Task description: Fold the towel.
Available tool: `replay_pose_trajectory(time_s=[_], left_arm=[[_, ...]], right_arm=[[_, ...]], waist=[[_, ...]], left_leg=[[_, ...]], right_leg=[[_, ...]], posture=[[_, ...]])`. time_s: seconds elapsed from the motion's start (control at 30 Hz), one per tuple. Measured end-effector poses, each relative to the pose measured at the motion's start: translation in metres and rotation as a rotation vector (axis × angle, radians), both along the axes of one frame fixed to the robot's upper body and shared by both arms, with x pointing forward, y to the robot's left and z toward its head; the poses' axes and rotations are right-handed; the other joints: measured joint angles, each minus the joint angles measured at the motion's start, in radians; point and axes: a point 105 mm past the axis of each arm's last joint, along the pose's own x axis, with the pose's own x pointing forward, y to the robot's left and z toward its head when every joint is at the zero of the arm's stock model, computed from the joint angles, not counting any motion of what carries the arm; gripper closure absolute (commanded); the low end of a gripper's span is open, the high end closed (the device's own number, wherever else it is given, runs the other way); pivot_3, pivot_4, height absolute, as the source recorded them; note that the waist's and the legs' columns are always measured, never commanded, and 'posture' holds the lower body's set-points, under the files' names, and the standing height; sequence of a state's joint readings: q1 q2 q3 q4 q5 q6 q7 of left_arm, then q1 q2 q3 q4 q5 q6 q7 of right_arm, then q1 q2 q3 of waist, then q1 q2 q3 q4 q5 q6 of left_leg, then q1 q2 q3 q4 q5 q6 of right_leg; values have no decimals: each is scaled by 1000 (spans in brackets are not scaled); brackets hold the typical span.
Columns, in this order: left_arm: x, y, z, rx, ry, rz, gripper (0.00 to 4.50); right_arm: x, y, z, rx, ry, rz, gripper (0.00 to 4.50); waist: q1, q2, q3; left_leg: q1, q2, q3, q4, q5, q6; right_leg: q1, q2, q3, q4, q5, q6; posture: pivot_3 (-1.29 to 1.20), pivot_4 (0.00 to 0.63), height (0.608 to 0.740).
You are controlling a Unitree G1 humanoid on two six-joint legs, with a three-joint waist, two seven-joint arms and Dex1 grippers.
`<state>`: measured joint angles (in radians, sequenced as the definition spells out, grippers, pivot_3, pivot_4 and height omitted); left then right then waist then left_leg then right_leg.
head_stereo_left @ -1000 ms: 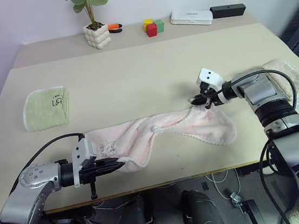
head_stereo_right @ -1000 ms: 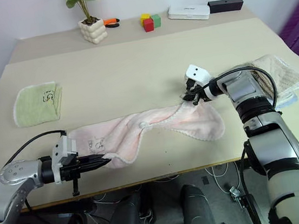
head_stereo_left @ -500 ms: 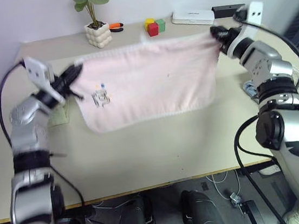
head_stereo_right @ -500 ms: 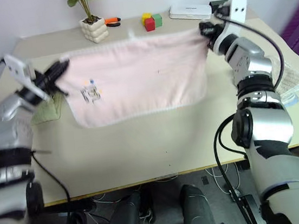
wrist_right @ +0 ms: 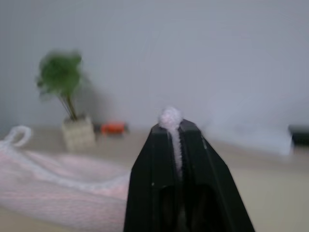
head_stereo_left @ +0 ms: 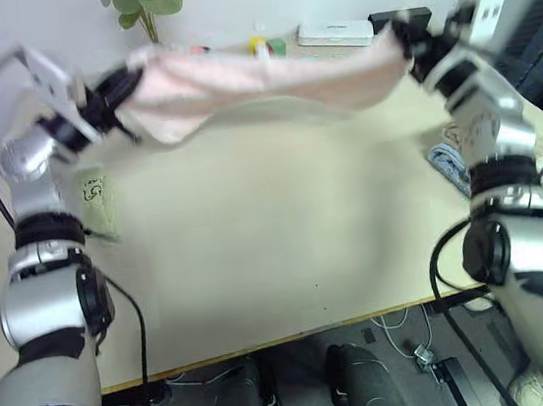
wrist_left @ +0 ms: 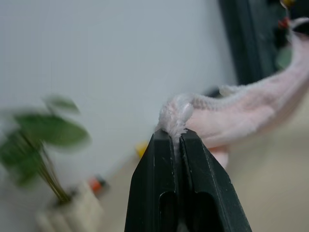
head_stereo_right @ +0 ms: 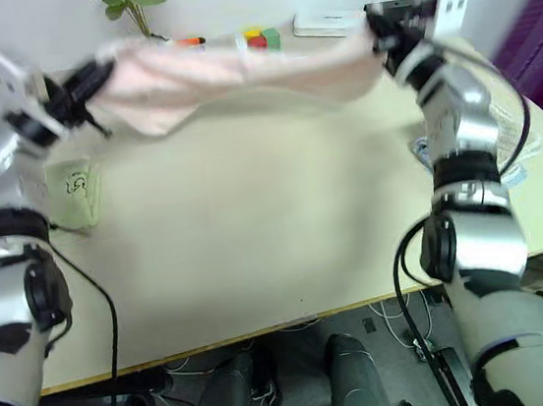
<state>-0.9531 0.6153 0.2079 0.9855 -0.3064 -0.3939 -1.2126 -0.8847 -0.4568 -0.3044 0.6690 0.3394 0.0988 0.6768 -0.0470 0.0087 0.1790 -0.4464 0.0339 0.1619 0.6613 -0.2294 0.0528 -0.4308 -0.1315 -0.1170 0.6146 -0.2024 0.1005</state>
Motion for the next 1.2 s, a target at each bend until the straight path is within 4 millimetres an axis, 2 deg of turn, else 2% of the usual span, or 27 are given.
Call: replay_pose_trajectory(time_s=[0.07,0.1,0.13,0.23,0.37,0.5,0.6,0.67,0.77,0.93,1.0,1.2], left_arm=[[-17,3,-45,52,125,-70,4500],[-24,2,-59,74,162,-105,4500],[-29,3,-65,82,182,-122,4500],[-44,3,-67,141,200,-187,4500],[-59,8,-68,176,235,-227,4500],[-68,7,-79,196,273,-248,4500],[-73,8,-78,210,278,-251,4500],[-76,8,-80,222,277,-251,4500],[-80,8,-85,226,290,-250,4500],[-82,5,-82,234,274,-249,4500],[-82,5,-84,232,277,-247,4500],[-83,5,-84,241,263,-248,4500]], right_arm=[[-13,-1,-53,-31,147,3,4417],[-21,-2,-70,-62,193,0,4417],[-26,-1,-79,-88,212,1,4417],[-45,4,-79,-228,180,28,4417],[-61,-2,-78,-291,203,61,4417],[-69,-6,-84,-278,272,124,3073],[-81,-11,-92,-317,311,161,1467],[-93,-11,-105,-383,361,209,505],[-102,-14,-111,-479,396,265,505],[-92,-24,-70,-674,290,259,505],[-90,-23,-66,-765,275,283,505],[-91,-14,-83,-917,320,417,505]], waist=[[1,0,1],[3,0,1],[5,0,1],[11,0,1],[10,-1,0],[10,-1,0],[14,-1,0],[15,-1,0],[14,-1,0],[13,-1,0],[13,-1,0],[15,-1,0]], left_leg=[[-5,0,0,2,0,0],[-11,0,0,4,0,1],[-14,0,-1,6,0,1],[-14,-1,-2,7,-1,2],[-13,-1,-3,7,-2,3],[-13,-1,-3,7,-2,3],[-13,-1,-3,7,-2,3],[-13,-1,-3,7,-2,3],[-13,-1,-3,7,-2,3],[-12,0,-3,8,-2,3],[-12,0,-3,7,-2,3],[-13,-1,-2,8,-2,3]], right_leg=[[-6,-2,1,1,0,0],[-10,-2,1,3,0,0],[-13,-2,1,5,0,0],[-12,-3,1,4,1,0],[-11,-3,1,3,0,0],[-11,-3,1,3,0,0],[-11,-3,1,3,0,0],[-11,-3,1,3,0,0],[-11,-3,1,2,0,0],[-11,-3,1,2,1,-1],[-11,-3,1,2,1,-1],[-11,-3,1,2,1,-1]], posture=[[0,150,740],[0,150,740],[0,150,740],[0,150,740],[0,150,740],[0,150,740],[0,150,740],[0,150,740],[0,150,740],[0,150,740],[0,150,740],[0,150,740]])
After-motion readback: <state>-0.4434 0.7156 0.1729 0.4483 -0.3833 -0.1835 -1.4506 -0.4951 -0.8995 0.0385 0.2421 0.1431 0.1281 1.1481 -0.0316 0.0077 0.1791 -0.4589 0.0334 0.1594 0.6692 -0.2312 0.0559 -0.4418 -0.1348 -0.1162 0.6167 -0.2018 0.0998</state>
